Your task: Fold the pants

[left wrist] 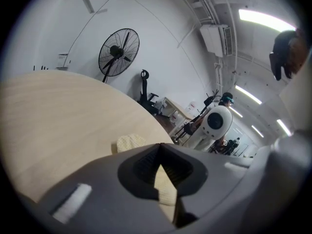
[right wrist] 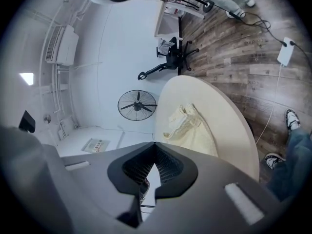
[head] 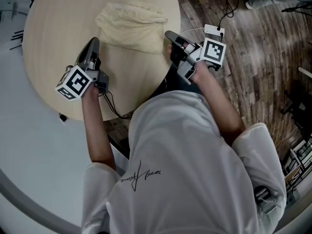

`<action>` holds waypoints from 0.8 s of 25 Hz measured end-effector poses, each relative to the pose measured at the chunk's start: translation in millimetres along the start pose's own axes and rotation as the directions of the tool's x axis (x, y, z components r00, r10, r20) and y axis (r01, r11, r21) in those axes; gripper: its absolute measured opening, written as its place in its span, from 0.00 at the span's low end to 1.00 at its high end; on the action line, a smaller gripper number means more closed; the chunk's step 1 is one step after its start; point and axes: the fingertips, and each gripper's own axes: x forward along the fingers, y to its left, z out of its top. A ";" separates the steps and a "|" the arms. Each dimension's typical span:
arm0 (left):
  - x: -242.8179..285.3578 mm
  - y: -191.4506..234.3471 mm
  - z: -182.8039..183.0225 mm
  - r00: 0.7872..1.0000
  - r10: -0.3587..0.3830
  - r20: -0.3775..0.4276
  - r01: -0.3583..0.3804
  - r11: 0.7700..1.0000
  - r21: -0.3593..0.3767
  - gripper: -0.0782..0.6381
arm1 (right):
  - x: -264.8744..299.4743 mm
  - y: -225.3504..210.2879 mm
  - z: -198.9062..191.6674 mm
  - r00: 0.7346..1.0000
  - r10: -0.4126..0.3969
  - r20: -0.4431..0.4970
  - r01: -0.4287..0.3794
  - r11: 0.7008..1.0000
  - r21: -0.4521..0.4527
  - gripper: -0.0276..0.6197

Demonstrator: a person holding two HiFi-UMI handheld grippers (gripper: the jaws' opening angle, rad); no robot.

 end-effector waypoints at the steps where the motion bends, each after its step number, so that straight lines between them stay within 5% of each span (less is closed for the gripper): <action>1: -3.4 -0.1 -1.8 1.000 0.003 0.002 -0.003 1.000 -0.003 0.19 | -0.8 1.3 -1.6 1.000 -0.011 0.001 0.011 1.000 -0.016 0.04; 6: -23.6 -1.6 -16.7 1.000 0.002 0.018 -0.001 0.999 -0.036 0.19 | -10.2 8.2 -15.6 0.998 -0.064 -0.002 0.063 0.989 -0.132 0.04; 12: -59.6 -11.8 -20.0 0.998 0.002 0.066 -0.001 1.000 -0.021 0.19 | -18.2 47.0 -37.9 0.999 -0.007 -0.032 -0.005 0.938 -0.348 0.04; 20: -70.8 -12.2 -12.5 0.997 -0.009 0.083 0.010 1.000 -0.011 0.19 | -16.4 67.9 -41.8 0.998 -0.009 -0.063 -0.020 0.893 -0.449 0.04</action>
